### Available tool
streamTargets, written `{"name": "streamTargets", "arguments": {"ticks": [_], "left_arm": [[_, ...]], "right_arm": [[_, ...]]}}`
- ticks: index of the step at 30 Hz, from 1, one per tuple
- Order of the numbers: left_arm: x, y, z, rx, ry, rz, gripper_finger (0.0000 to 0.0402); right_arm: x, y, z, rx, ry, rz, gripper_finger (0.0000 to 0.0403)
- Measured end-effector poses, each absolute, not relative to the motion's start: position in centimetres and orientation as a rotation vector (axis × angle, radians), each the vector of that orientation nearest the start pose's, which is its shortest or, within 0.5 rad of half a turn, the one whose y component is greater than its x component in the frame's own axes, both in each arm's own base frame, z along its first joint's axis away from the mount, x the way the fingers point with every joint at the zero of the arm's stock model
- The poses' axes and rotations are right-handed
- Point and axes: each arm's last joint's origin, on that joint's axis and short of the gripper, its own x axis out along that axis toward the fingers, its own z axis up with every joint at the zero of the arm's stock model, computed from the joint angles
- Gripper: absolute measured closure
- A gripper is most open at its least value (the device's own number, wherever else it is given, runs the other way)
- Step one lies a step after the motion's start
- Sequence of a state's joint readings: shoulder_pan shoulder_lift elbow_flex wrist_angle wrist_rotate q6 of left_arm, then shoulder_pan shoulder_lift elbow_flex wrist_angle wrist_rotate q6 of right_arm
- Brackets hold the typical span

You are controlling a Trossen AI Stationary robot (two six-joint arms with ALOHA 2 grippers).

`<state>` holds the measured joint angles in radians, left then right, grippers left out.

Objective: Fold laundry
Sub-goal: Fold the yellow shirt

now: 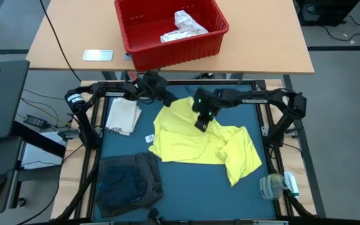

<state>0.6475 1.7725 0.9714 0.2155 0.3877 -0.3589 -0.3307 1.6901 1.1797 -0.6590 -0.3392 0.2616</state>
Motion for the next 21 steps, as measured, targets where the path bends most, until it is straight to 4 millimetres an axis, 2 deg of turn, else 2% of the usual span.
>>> {"name": "streamTargets", "arguments": {"ticks": [5, 11, 17, 21], "left_arm": [[30.3, 20.4, 17.6, -0.516, 0.485, 0.290, 0.0186], [31.1, 19.5, 18.0, -0.337, 0.461, 0.157, 0.0186], [32.7, 18.3, 18.4, -0.218, 0.396, 0.076, 0.0186], [34.9, 18.3, 16.7, -0.255, 0.444, 0.034, 0.0186]], "right_arm": [[31.2, -7.6, 18.3, 0.667, 1.175, -0.113, 0.0402], [29.9, -6.9, 15.4, 0.678, 1.192, -0.184, 0.0401], [30.0, -7.6, 14.7, 0.761, 1.087, -0.240, 0.0401], [30.4, -7.7, 14.9, 0.772, 1.042, -0.238, 0.0401]]}}
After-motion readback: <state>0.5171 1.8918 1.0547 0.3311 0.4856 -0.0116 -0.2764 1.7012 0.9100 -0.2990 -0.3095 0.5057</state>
